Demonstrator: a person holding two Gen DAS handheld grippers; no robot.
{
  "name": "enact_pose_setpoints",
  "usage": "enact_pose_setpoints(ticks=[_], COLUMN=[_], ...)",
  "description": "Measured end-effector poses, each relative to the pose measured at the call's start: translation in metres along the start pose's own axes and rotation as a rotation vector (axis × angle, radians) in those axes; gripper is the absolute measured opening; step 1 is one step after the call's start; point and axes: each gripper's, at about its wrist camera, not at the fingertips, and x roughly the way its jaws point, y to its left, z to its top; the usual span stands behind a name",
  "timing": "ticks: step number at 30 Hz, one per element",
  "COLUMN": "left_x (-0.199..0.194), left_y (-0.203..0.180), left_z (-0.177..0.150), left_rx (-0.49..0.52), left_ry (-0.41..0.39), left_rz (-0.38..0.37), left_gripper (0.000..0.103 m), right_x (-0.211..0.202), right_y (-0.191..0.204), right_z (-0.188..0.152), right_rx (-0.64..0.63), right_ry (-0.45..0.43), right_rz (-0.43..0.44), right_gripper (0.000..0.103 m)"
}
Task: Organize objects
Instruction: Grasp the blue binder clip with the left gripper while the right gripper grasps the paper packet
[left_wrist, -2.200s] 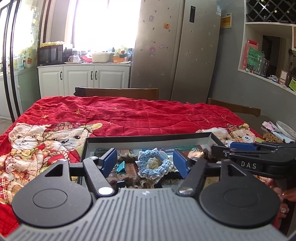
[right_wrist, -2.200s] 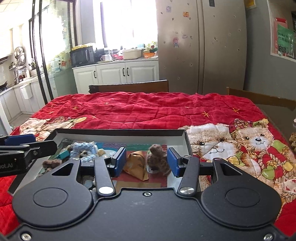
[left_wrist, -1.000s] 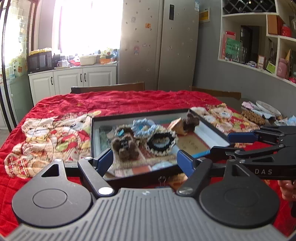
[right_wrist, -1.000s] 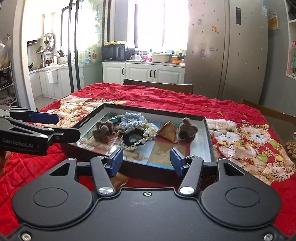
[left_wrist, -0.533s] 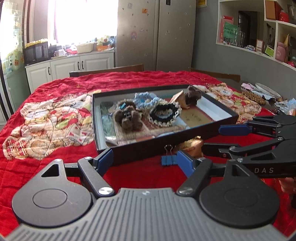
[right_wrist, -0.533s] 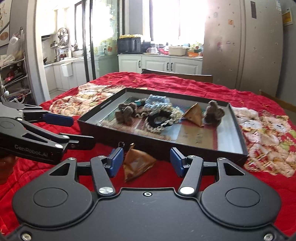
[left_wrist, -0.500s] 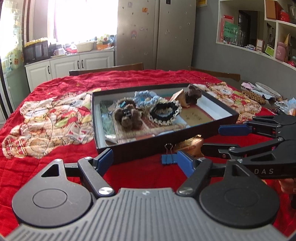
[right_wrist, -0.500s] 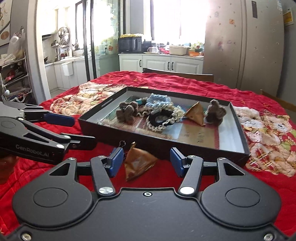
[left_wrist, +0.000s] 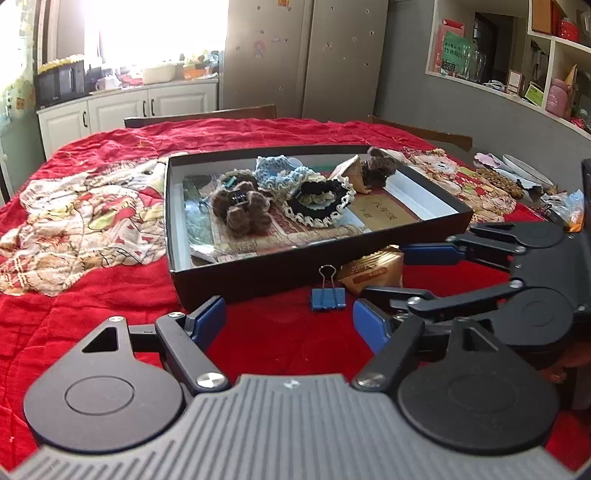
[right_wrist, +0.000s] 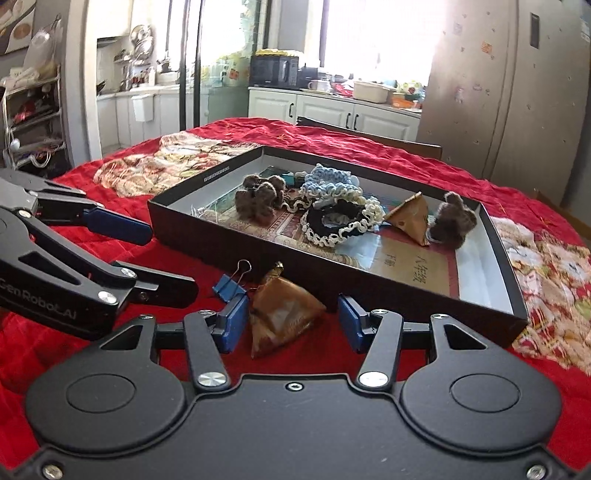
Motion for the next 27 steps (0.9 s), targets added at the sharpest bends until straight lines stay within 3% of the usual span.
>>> enact_pose_setpoints(ticks=[11, 18, 27], left_x=[0.009, 0.018, 0.036], left_y=[-0.003, -0.011, -0.027], left_z=[0.000, 0.003, 0.004], left_rx=[-0.017, -0.021, -0.009], left_ry=[0.029, 0.028, 0.042], left_rz=[-0.043, -0.043, -0.006], left_gripper=[0.085, 0.082, 0.066], right_x=[0.007, -0.005, -0.017], right_y=[-0.004, -0.013, -0.016], right_z=[-0.004, -0.010, -0.019], right_rx=[-0.034, -0.008, -0.024], right_ry=[0.018, 0.021, 0.023], right_rz=[0.017, -0.010, -0.033], right_gripper=[0.037, 0.035, 0.035])
